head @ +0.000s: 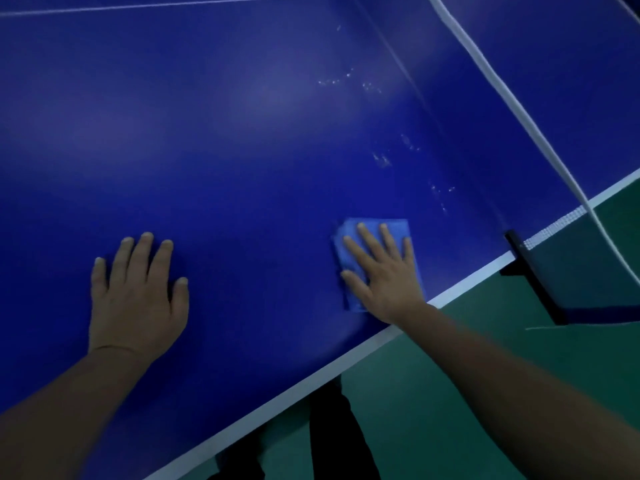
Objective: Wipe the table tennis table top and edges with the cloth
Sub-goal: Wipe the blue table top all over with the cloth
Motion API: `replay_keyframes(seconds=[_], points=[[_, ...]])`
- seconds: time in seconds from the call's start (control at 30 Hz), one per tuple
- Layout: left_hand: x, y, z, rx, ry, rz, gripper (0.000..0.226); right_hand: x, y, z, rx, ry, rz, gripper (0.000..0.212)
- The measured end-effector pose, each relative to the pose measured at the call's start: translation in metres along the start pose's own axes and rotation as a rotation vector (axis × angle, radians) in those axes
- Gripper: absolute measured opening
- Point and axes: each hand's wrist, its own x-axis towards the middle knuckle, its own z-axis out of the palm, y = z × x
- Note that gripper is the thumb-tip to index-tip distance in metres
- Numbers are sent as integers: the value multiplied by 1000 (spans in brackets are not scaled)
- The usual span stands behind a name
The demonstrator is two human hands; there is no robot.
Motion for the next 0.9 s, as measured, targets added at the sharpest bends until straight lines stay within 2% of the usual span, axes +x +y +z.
replay_keyframes(seconds=[0.1,0.17,0.23,0.37,0.47,0.53,0.63,0.7,0.77,0.83,0.9], points=[[22,25,-2,-35,42,-18,66,29,70,-13,83,-2,373,67],[45,52,3,-42,39,-21,65,40,85,-15,143,16,487,67],[71,86,12,-68,26,-35,66,30,76,-8,78,36,372,68],[103,134,32,-98,3,-130,72,-6,58,4,-4,67,-251,62],[106,135,39,-65,18,-147,70,56,74,-10,-14,79,-558,59],[105,132,40,-58,18,-144,69,127,78,-21,-29,119,-588,59],[107,133,40,-51,6,-142,67,232,79,-47,-44,106,-387,67],[107,133,40,-38,10,-145,66,263,74,-57,-26,68,-239,70],[107,134,40,-43,14,-144,65,248,63,-53,-44,93,-193,70],[108,134,40,-57,21,-153,65,194,54,-38,-22,141,-381,66],[108,134,41,-55,22,-154,65,149,62,-26,-41,109,-724,60]])
